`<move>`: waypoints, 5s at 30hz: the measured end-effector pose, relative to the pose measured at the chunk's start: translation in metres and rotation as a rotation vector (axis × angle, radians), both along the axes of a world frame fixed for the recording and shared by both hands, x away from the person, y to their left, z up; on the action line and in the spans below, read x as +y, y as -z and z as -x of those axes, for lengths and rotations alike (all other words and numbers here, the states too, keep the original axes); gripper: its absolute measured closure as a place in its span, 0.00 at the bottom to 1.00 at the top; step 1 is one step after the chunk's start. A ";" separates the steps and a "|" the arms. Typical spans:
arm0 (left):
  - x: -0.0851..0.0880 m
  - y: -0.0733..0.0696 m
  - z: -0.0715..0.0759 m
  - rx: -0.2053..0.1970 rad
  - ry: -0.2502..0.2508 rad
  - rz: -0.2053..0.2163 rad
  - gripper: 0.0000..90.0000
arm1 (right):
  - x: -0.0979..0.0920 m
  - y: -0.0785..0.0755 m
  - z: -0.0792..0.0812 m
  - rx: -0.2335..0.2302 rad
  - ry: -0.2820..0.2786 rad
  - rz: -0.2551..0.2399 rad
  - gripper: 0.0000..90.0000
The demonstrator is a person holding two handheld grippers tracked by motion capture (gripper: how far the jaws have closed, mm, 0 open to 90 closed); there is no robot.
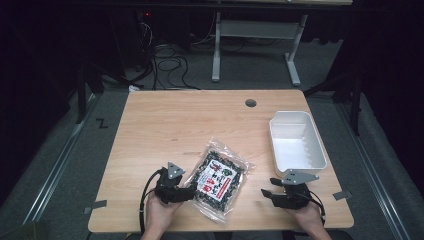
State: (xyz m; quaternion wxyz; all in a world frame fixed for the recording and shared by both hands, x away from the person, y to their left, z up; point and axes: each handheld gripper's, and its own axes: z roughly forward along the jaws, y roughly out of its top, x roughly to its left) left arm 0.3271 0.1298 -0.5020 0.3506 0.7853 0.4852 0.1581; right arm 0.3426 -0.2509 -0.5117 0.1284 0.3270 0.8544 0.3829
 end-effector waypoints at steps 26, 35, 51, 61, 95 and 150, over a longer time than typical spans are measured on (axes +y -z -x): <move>-0.027 0.007 -0.029 0.082 0.002 -0.077 0.23 | 0.001 -0.006 0.000 0.014 -0.004 -0.011 0.48; -0.031 0.017 -0.030 0.093 0.033 -0.111 0.22 | 0.007 -0.009 0.002 0.065 -0.054 -0.036 0.54; -0.025 0.021 -0.034 0.146 0.096 -0.031 0.28 | 0.024 -0.020 -0.001 -0.012 -0.081 -0.038 0.48; -0.027 0.020 -0.031 0.111 0.139 -0.064 0.28 | 0.060 -0.036 -0.034 0.082 -0.072 0.039 0.40; -0.027 0.017 -0.032 0.077 0.094 -0.144 0.23 | 0.122 -0.011 -0.103 0.297 -0.047 0.273 0.38; -0.016 0.016 -0.030 0.059 0.012 -0.103 0.28 | 0.084 -0.061 -0.091 0.222 -0.041 0.234 0.98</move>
